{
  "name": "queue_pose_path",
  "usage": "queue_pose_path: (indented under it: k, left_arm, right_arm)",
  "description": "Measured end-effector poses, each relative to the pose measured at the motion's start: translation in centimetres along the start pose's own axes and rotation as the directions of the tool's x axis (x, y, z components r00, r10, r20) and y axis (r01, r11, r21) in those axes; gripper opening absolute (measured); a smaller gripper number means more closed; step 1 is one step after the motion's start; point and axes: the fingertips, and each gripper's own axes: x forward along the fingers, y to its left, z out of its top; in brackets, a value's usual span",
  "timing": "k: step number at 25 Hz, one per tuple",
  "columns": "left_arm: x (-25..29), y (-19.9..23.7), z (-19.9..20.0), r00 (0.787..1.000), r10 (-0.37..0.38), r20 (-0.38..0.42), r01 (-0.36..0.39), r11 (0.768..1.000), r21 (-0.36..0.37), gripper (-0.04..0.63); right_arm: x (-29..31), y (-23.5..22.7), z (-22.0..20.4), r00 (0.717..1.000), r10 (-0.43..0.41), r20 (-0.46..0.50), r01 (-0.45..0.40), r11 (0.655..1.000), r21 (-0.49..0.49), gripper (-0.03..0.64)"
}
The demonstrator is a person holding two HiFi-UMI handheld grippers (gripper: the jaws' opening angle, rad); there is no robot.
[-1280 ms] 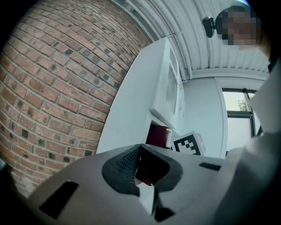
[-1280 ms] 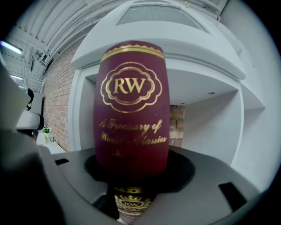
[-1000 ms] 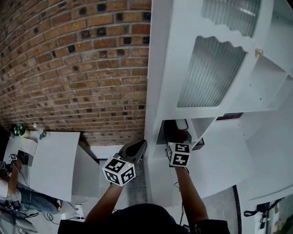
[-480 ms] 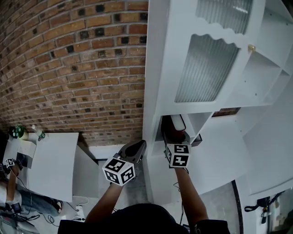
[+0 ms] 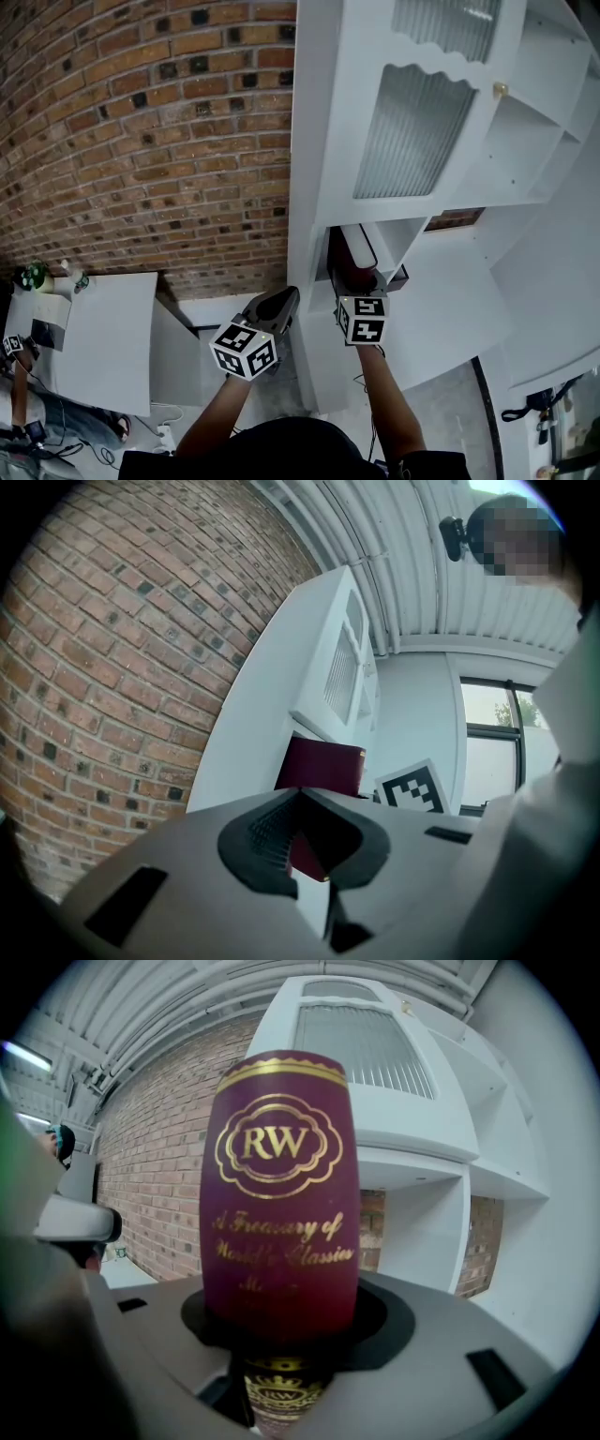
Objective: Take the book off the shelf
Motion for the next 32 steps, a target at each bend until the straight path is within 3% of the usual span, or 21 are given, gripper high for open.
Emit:
queue_pose_path:
  k: [19, 32]
  left_arm:
    - [-2.8, -3.3, -1.3, 0.995, -0.1, -0.007, 0.1, 0.994, -0.041, 0.017]
    - [-5.3, -4.5, -2.4, 0.993, -0.118, -0.009, 0.118, 0.993, -0.029, 0.017]
  right_arm:
    - [-5.8, 1.5, -1.3, 0.999, -0.048, -0.007, 0.049, 0.999, 0.021, 0.233]
    - [-9.2, 3.6, -2.2, 0.999, -0.042, 0.014, 0.042, 0.998, 0.043, 0.233]
